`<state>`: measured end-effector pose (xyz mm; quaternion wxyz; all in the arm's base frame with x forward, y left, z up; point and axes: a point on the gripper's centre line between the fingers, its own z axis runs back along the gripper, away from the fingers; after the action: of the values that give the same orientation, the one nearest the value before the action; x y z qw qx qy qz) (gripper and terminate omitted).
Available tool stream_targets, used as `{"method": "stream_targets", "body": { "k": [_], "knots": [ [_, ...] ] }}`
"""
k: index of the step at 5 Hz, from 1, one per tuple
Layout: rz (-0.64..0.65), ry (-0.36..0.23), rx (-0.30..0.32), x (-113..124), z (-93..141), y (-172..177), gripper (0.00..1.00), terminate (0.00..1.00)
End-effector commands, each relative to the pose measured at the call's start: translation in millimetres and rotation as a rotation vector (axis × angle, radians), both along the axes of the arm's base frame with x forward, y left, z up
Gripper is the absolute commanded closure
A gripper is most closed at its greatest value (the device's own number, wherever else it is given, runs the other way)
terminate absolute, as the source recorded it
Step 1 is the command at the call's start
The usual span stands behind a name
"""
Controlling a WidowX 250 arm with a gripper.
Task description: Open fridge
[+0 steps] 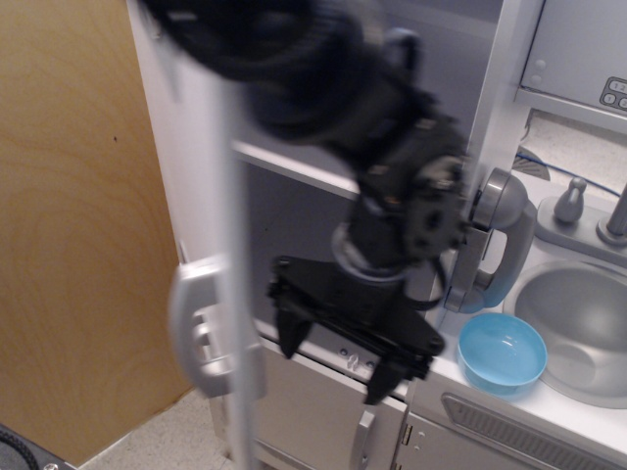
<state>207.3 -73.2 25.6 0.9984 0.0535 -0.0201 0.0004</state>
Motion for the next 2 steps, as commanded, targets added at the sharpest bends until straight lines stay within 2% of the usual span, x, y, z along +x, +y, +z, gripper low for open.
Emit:
{"method": "stream_targets", "body": {
  "k": [1,2],
  "knots": [
    [0.015,-0.075,-0.034,-24.0,15.1,48.9,0.0,0.0],
    [0.02,-0.096,-0.049,-31.4,15.8,74.4,0.0,0.0]
  ]
}}
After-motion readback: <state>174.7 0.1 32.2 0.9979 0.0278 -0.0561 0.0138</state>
